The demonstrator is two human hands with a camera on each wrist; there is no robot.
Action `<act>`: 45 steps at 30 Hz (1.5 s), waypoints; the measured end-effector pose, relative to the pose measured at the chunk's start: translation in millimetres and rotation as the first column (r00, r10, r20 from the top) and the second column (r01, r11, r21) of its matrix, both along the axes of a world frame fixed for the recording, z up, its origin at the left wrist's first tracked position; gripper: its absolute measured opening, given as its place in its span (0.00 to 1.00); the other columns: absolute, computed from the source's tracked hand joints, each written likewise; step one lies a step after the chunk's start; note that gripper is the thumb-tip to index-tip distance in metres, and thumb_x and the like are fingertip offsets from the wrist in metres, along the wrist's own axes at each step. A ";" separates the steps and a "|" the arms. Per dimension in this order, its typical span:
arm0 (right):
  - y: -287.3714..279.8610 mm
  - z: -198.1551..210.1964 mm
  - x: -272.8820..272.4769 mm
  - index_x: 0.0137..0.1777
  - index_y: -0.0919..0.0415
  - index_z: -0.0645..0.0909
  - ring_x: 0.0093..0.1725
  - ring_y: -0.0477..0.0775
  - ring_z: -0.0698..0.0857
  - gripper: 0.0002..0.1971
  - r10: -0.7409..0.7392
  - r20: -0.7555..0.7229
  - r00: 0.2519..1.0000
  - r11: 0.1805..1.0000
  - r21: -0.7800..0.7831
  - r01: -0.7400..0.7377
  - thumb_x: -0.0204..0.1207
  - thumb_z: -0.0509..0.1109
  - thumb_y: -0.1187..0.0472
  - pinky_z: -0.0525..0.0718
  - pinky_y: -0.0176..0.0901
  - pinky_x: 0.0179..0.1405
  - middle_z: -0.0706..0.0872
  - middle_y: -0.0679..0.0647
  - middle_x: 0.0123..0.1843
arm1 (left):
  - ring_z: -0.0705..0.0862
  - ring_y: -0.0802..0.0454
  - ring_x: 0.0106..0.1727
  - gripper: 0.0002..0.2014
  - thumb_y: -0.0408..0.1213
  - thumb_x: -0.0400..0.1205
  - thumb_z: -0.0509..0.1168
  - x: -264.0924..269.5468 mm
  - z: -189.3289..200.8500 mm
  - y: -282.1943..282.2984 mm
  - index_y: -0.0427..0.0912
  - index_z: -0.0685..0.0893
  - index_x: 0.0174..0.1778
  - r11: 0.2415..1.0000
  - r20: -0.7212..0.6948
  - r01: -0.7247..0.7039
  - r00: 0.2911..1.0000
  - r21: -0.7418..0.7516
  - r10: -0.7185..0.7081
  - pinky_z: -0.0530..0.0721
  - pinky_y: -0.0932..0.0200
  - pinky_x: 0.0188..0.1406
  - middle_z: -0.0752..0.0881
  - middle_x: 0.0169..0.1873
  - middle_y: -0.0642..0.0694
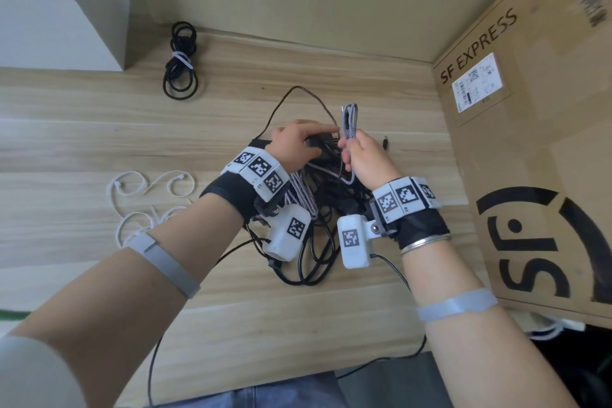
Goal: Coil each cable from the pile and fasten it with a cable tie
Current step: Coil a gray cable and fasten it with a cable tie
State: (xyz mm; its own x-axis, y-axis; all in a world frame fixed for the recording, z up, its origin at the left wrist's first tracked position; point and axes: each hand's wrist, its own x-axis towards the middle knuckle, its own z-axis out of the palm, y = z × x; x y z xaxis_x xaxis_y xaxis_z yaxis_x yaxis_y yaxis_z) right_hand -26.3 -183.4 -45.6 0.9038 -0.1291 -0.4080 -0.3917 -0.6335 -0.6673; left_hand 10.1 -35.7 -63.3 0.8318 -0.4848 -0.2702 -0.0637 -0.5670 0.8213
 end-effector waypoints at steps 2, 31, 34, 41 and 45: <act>1.1 0.4 -1.5 0.50 0.60 0.72 0.34 0.50 0.75 0.11 -0.005 -0.006 1.000 0.999 0.049 0.005 0.85 0.48 0.64 0.75 0.40 0.37 0.75 0.50 0.33 | 0.73 0.50 0.72 0.25 0.28 0.78 0.61 0.5 1.6 -2.6 0.52 0.74 0.71 1.000 -0.065 0.022 0.998 -0.003 -0.022 0.64 0.45 0.76 0.79 0.68 0.48; -0.9 -2.8 -3.0 0.56 0.59 0.74 0.33 0.53 0.76 0.10 -0.041 -0.029 0.999 0.997 0.071 0.043 0.85 0.51 0.64 0.77 0.46 0.40 0.77 0.53 0.34 | 0.81 0.65 0.37 0.12 0.26 0.81 0.61 7.1 5.2 -14.2 0.46 0.77 0.35 0.940 -0.212 -0.174 0.971 -0.293 0.113 0.76 0.70 0.44 0.82 0.36 0.54; 5.8 4.3 -2.6 0.55 0.55 0.77 0.37 0.55 0.77 0.14 0.076 -0.100 0.992 0.997 0.014 -0.075 0.84 0.49 0.62 0.72 0.45 0.39 0.79 0.55 0.39 | 0.79 0.62 0.46 0.07 0.29 0.77 0.67 5.2 8.4 -20.1 0.46 0.79 0.41 0.954 -0.066 -0.170 0.985 -0.246 0.158 0.78 0.69 0.49 0.78 0.45 0.51; 9.2 12.9 -5.8 0.46 0.57 0.80 0.42 0.52 0.79 0.23 0.127 -0.130 0.983 0.988 0.106 -0.114 0.84 0.48 0.44 0.75 0.46 0.46 0.81 0.54 0.41 | 0.82 0.47 0.40 0.09 0.35 0.80 0.61 7.3 6.9 -18.2 0.54 0.75 0.51 0.987 -0.090 -0.146 0.986 -0.070 0.140 0.79 0.34 0.58 0.81 0.36 0.52; 7.2 8.3 -6.2 0.30 0.51 0.77 0.35 0.48 0.78 0.20 0.141 -0.049 0.989 0.990 0.013 -0.140 0.85 0.54 0.55 0.74 0.37 0.37 0.81 0.48 0.32 | 0.79 0.49 0.39 0.03 0.41 0.83 0.60 6.5 7.8 -15.3 0.51 0.78 0.45 0.989 0.015 -0.135 0.991 0.066 0.134 0.75 0.39 0.62 0.83 0.42 0.53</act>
